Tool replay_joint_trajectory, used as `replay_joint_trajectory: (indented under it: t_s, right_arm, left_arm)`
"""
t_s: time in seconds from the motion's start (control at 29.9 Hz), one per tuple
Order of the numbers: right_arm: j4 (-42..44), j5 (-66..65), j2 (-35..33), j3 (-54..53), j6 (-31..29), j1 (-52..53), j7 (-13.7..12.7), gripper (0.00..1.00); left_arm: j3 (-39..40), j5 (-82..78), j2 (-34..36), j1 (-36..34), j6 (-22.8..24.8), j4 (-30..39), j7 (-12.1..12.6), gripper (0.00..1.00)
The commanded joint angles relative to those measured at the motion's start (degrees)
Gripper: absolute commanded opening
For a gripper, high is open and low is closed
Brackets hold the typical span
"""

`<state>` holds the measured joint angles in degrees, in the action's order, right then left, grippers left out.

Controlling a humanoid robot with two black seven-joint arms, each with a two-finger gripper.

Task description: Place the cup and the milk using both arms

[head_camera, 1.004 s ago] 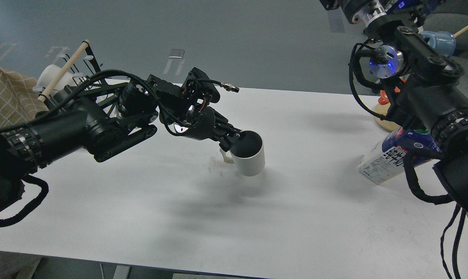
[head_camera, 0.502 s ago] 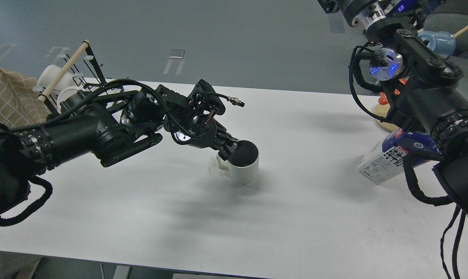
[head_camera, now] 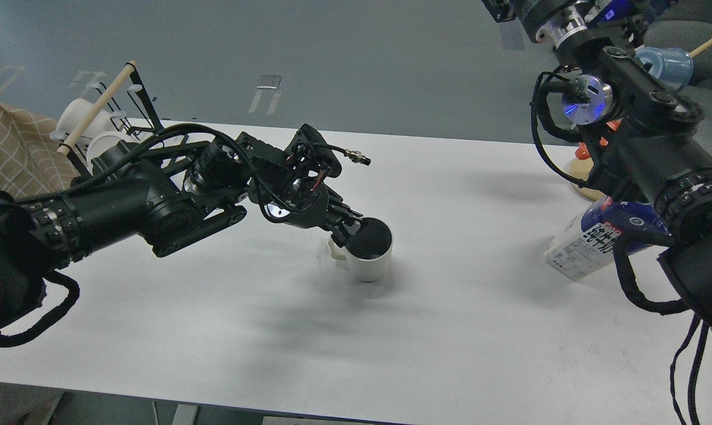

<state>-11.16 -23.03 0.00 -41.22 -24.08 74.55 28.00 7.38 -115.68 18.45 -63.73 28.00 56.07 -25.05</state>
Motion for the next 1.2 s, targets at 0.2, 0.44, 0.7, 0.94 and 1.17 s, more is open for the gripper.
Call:
replay_joint_trajectory:
  t_s: [0.2,0.44,0.7,0.94,1.17]
  right_arm:
    - [0.0,0.0,0.0,0.0,-0.1,0.0,0.0,1.00]
    - [-1.0,-0.2,0.0,0.5,-0.4,0.1,0.0,1.00]
    - [-11.2,-0.9,-10.8,14.1,0.7,1.0,0.0,1.00]
    - [-32.1,-11.5,-34.0,23.0,4.4,0.8,0.0,1.00]
    - [-52.5,-30.0,-56.1,23.2,12.7,-5.9,0.0,1.00]
  left_arm:
    - [0.6,3.5,0.8,-1.2,0.0,0.5,-0.3,0.94]
    - [3.4,22.5,6.5,-13.6,0.0,1.0,-0.3,0.95]
    - [8.4,64.9,16.7,-15.4,0.0,1.0,0.1,0.96]
    - [8.5,90.0,21.4,-12.0,0.0,1.0,0.1,0.96]
    - [10.5,94.6,21.0,-5.5,0.0,1.1,0.1,0.96]
